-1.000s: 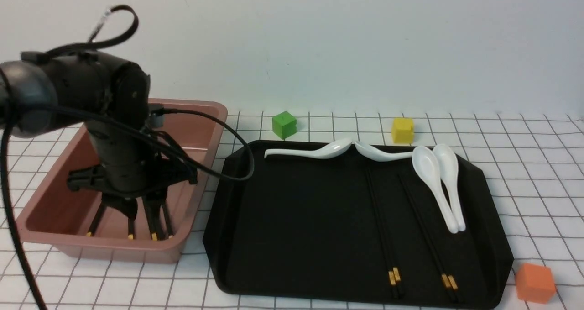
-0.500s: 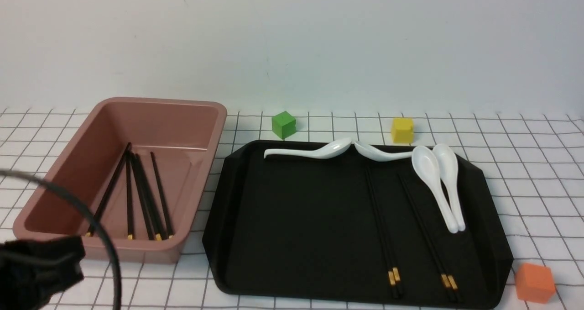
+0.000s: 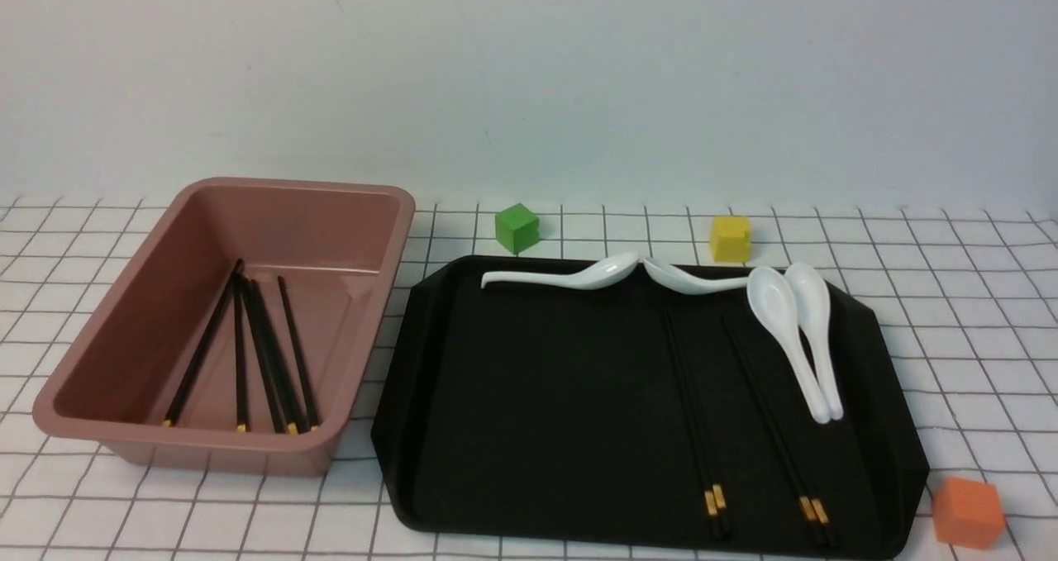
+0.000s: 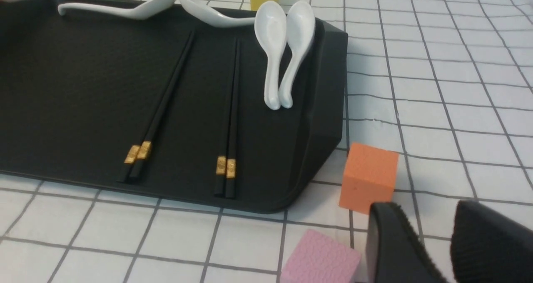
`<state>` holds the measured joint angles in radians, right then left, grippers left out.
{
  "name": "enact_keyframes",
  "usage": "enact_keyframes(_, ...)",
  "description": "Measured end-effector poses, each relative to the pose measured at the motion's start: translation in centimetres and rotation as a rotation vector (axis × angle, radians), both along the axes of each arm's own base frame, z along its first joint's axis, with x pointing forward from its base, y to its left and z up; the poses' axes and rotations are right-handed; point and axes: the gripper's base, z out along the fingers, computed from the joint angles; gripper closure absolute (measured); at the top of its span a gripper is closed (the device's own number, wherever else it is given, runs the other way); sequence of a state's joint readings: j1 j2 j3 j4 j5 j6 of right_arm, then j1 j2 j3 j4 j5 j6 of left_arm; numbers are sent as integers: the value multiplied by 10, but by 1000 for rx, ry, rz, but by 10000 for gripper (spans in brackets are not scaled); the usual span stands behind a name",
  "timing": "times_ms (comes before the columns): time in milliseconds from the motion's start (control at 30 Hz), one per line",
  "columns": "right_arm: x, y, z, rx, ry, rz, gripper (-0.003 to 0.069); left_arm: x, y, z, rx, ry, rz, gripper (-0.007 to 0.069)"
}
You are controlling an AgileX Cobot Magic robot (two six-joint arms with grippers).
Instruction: On white black tablecloth take chopsticks from black tray and put them in box.
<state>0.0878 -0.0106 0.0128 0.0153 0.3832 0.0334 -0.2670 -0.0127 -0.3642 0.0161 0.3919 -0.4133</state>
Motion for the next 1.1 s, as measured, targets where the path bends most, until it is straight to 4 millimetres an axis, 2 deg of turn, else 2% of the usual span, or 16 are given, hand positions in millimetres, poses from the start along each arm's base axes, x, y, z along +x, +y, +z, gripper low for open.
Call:
enact_keyframes(167, 0, 0, 0, 0, -1, 0, 419, 7, -1, -3, 14, -7, 6, 637)
enact_keyframes(333, 0, 0, 0, 0, -1, 0, 419, 29, -6, -38, 96, 55, 18, 637)
enact_keyframes(367, 0, 0, 0, 0, -1, 0, 419, 32, -7, -51, 117, 83, 19, 637)
enact_keyframes(633, 0, 0, 0, 0, -1, 0, 419, 32, -5, -115, 120, 259, 49, 637)
enact_keyframes(767, 0, 0, 0, 0, -1, 0, 419, 30, -3, -126, 45, 370, 103, 637)
enact_keyframes(1100, 0, 0, 0, 1, -1, 0, 419, 30, -2, -126, 62, 373, 117, 635)
